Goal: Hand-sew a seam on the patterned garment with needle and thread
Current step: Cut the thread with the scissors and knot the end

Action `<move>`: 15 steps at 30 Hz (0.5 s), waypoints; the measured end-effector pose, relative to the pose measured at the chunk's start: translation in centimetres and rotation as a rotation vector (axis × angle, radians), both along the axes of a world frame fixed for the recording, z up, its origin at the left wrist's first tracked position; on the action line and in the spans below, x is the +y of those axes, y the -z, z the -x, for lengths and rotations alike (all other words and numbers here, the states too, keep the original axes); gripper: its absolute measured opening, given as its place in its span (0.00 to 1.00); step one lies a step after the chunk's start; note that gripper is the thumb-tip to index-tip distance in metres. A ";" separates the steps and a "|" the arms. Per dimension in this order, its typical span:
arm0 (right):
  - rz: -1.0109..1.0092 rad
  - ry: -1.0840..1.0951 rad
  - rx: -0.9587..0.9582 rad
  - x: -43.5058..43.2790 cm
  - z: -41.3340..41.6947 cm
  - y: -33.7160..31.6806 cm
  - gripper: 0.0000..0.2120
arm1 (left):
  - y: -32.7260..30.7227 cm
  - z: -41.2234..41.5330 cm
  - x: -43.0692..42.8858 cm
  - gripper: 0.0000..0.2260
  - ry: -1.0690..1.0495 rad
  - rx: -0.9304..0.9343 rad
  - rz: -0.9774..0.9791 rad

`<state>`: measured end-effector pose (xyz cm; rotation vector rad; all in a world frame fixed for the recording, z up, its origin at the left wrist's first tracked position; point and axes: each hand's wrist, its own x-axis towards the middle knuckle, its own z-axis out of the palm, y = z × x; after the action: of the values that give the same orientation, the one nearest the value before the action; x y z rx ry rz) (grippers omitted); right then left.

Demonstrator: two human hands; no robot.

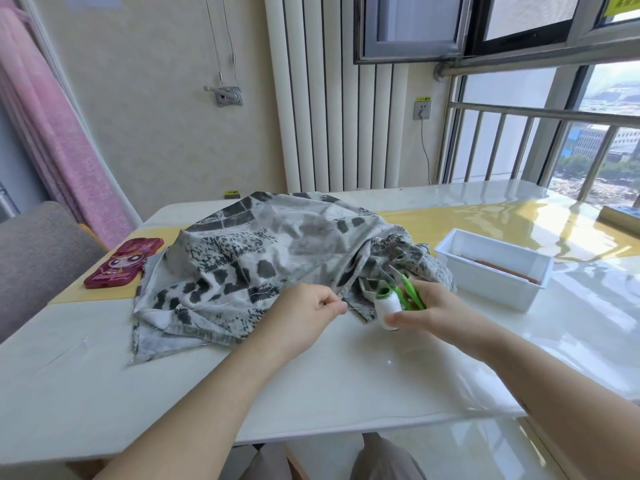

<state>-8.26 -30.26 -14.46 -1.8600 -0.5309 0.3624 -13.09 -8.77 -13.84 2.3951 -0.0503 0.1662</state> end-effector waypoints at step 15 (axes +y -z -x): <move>0.351 0.093 -0.217 -3.4 -1.2 -0.1 0.10 | 0.6 0.7 -1.5 0.08 0.018 -0.011 -0.027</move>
<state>-7.01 -33.66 -14.36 -2.2717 -0.5503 0.2004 -13.74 -10.25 -14.39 2.4200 -0.0797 0.1712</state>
